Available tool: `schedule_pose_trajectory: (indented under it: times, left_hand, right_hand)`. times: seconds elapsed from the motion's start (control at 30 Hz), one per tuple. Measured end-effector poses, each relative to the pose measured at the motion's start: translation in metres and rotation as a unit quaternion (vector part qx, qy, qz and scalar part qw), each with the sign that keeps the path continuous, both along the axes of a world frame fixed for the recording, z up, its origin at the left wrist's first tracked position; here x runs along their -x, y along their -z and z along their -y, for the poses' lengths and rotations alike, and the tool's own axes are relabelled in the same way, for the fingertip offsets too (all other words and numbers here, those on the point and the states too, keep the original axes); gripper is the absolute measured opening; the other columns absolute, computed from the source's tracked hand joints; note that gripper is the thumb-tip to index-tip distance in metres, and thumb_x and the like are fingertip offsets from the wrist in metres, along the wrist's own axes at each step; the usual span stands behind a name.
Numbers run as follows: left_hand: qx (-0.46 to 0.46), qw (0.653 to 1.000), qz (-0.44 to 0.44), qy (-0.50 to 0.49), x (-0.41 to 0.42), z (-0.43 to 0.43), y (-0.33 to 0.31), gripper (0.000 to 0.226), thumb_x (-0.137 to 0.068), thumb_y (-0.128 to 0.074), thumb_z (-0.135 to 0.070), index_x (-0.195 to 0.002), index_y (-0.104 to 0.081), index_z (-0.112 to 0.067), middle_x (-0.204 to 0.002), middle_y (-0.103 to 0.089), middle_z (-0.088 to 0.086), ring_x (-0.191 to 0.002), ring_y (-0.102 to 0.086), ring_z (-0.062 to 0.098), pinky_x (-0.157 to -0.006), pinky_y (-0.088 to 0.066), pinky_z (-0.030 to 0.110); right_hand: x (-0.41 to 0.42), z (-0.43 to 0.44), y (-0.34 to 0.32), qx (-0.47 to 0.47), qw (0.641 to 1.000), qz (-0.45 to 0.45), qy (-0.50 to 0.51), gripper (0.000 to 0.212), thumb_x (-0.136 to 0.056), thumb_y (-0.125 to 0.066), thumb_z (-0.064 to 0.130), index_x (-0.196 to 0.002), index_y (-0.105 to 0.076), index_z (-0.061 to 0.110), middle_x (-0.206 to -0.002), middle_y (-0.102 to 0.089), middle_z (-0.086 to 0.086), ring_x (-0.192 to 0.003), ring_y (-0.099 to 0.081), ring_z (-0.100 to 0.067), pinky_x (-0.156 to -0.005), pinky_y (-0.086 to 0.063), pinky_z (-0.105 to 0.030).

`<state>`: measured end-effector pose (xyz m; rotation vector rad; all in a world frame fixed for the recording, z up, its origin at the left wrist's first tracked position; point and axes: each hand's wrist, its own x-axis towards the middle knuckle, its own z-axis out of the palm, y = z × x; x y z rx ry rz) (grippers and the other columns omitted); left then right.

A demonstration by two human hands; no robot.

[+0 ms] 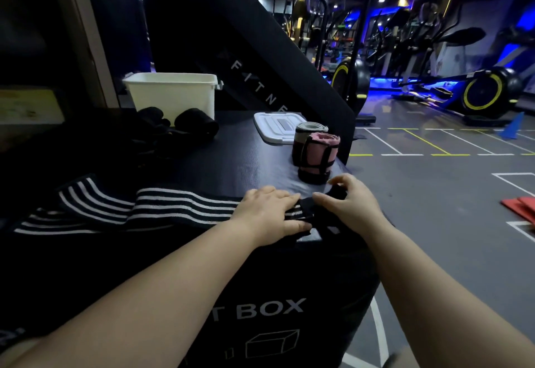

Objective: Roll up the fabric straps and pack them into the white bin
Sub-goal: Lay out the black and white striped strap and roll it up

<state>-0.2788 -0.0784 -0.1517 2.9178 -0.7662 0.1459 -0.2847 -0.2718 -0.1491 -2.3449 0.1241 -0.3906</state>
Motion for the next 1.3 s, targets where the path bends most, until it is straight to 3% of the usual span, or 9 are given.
schedule_pose_trajectory:
  times: [0.2,0.4,0.7,0.87,0.97,1.03,1.1,1.2,1.3]
  left_hand:
    - [0.044,0.998,-0.026,-0.041,0.006,0.0,-0.004,0.087,-0.078,-0.051,-0.077,-0.148,-0.032,-0.03,-0.139,-0.048,0.001,-0.133,-0.035,0.02,-0.109,-0.026,0.036]
    - [0.056,0.997,-0.05,-0.008,0.012,-0.015,-0.014,0.085,-0.077,-0.061,-0.07,-0.143,-0.036,-0.024,-0.142,-0.043,-0.003,-0.133,-0.032,0.02,-0.11,-0.027,0.035]
    - [-0.008,0.999,-0.047,-0.005,0.013,-0.041,-0.014,0.077,-0.089,-0.042,-0.069,-0.151,-0.026,-0.026,-0.151,-0.033,-0.006,-0.138,-0.025,0.019,-0.113,-0.021,0.037]
    - [-0.007,0.998,-0.056,0.009,0.011,-0.041,-0.014,0.077,-0.09,-0.043,-0.066,-0.152,-0.024,-0.025,-0.153,-0.03,-0.005,-0.14,-0.022,0.019,-0.115,-0.017,0.037]
    - [0.005,0.999,-0.044,0.011,0.01,-0.04,-0.012,0.074,-0.09,-0.044,-0.066,-0.15,-0.03,-0.024,-0.15,-0.034,-0.004,-0.137,-0.026,0.02,-0.114,-0.021,0.037]
    - [0.003,0.999,-0.034,0.014,0.009,-0.04,-0.011,0.073,-0.09,-0.043,-0.066,-0.149,-0.033,-0.023,-0.149,-0.036,-0.003,-0.135,-0.028,0.02,-0.112,-0.023,0.037]
    - [0.008,0.999,-0.029,0.014,0.008,-0.04,-0.009,0.073,-0.09,-0.043,-0.066,-0.148,-0.035,-0.023,-0.148,-0.038,-0.003,-0.134,-0.029,0.02,-0.112,-0.025,0.037]
    - [0.015,1.0,-0.026,0.009,0.008,-0.04,-0.007,0.07,-0.09,-0.045,-0.065,-0.147,-0.037,-0.024,-0.145,-0.042,-0.003,-0.133,-0.032,0.021,-0.111,-0.026,0.037]
    - [0.008,1.0,-0.025,0.001,0.01,-0.041,-0.007,0.071,-0.089,-0.044,-0.067,-0.144,-0.04,-0.022,-0.142,-0.046,-0.003,-0.131,-0.035,0.022,-0.109,-0.029,0.039]
  right_hand:
    - [-0.001,-0.017,-0.012,0.12,0.988,-0.099,-0.005,0.066,-0.063,-0.074,0.066,-0.117,-0.06,0.031,-0.119,-0.064,0.006,-0.112,-0.059,-0.016,-0.083,-0.042,-0.028]
    - [0.002,-0.027,-0.012,0.138,0.987,-0.083,-0.008,0.027,-0.064,-0.075,0.05,-0.083,-0.063,0.036,-0.096,-0.069,0.01,-0.089,-0.062,-0.012,-0.07,-0.042,-0.025]
    - [0.003,-0.008,-0.005,0.112,0.993,-0.041,0.02,0.023,-0.064,-0.077,0.043,-0.079,-0.062,0.035,-0.101,-0.059,0.002,-0.083,-0.054,-0.013,-0.072,-0.04,-0.025]
    - [0.006,-0.006,-0.01,0.141,0.988,-0.053,0.022,0.025,-0.068,-0.075,0.042,-0.091,-0.065,0.036,-0.105,-0.053,0.004,-0.1,-0.056,-0.018,-0.078,-0.041,-0.028]
    - [0.01,-0.017,-0.021,0.282,0.958,-0.008,0.053,0.043,-0.07,-0.074,0.041,-0.111,-0.064,0.039,-0.117,-0.051,0.003,-0.121,-0.04,-0.023,-0.097,-0.031,-0.035]
    - [0.011,-0.03,-0.029,0.346,0.934,0.079,0.034,0.048,-0.067,-0.075,0.031,-0.114,-0.066,0.036,-0.121,-0.052,0.003,-0.123,-0.036,-0.024,-0.1,-0.023,-0.034]
    - [0.009,-0.046,-0.031,0.343,0.928,0.143,-0.02,0.042,-0.068,-0.076,0.022,-0.109,-0.071,0.027,-0.114,-0.058,0.001,-0.118,-0.045,-0.026,-0.098,-0.031,-0.034]
    - [0.0,-0.065,-0.02,0.249,0.963,0.058,-0.087,0.03,-0.083,-0.068,0.025,-0.113,-0.07,0.021,-0.115,-0.059,-0.003,-0.115,-0.051,-0.026,-0.095,-0.043,-0.033]
    - [-0.006,-0.064,0.0,0.228,0.97,0.005,-0.084,0.029,-0.091,-0.058,0.036,-0.112,-0.069,0.02,-0.114,-0.059,-0.007,-0.113,-0.052,-0.028,-0.094,-0.04,-0.032]
